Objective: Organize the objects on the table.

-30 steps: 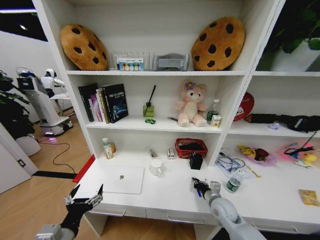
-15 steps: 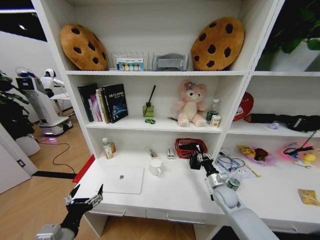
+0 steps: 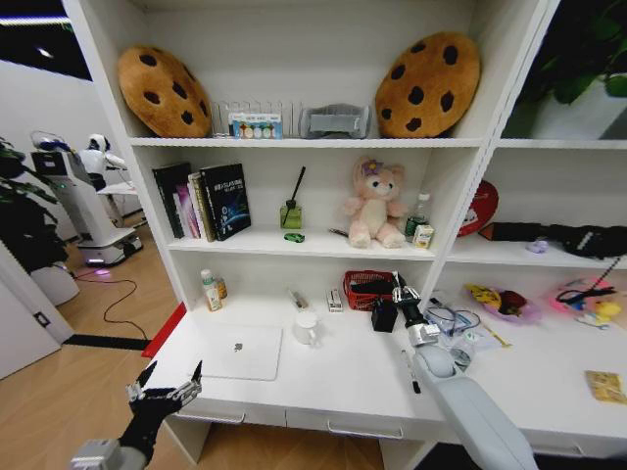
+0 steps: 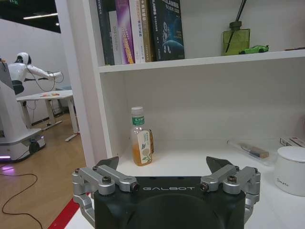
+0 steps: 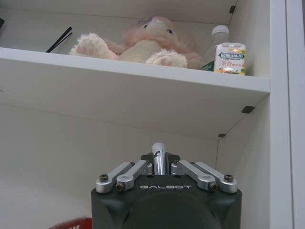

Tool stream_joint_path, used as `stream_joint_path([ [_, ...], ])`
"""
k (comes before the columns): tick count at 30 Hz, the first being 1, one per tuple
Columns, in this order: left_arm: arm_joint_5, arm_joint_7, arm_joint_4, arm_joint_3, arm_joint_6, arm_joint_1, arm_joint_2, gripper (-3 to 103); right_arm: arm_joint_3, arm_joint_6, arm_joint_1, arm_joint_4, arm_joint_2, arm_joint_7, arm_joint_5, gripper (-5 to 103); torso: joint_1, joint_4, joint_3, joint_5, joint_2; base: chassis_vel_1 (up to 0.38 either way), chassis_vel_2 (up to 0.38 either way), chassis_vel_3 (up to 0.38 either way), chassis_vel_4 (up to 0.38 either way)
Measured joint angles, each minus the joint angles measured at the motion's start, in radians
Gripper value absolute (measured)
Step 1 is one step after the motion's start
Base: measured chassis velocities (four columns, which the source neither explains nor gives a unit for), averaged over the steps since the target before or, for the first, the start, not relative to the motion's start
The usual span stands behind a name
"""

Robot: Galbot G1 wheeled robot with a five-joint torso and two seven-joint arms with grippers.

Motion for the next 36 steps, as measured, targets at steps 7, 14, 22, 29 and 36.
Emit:
stream_joint_path([
  [7,0.0,0.0,0.0,0.0,0.0,0.0,0.0,100,-0.034,0.005,0.083,-0.104,0.036,-0.001,0.003,13,0.0,0.0,0.0,-0.0002,0.0,0.0,0.0,0.0,0.0],
  [14,0.0,0.0,0.0,0.0,0.0,0.0,0.0,100,-0.044,0.016,0.112,-0.149,0.068,-0.004,-0.012,13,0.0,0.0003,0.0,-0.0002,0.0,0.0,0.0,0.0,0.0],
  [22,0.0,0.0,0.0,0.0,0.0,0.0,0.0,100,-0.033,-0.038,0.046,-0.093,0.065,-0.005,-0.006,12,0.0,-0.0001,0.0,0.0,0.0,0.0,0.0,0.0,0.0],
  [29,0.0,0.0,0.0,0.0,0.0,0.0,0.0,100,-0.03,-0.063,0.02,-0.075,0.057,-0.002,-0.006,33,0.0,0.0001,0.0,0.0,0.0,0.0,0.0,0.0,0.0],
  [36,0.0,0.0,0.0,0.0,0.0,0.0,0.0,100,-0.016,-0.168,-0.07,0.092,-0.005,0.002,0.047,60,0.0,-0.0002,0.0,0.0,0.0,0.0,0.0,0.0,0.0],
])
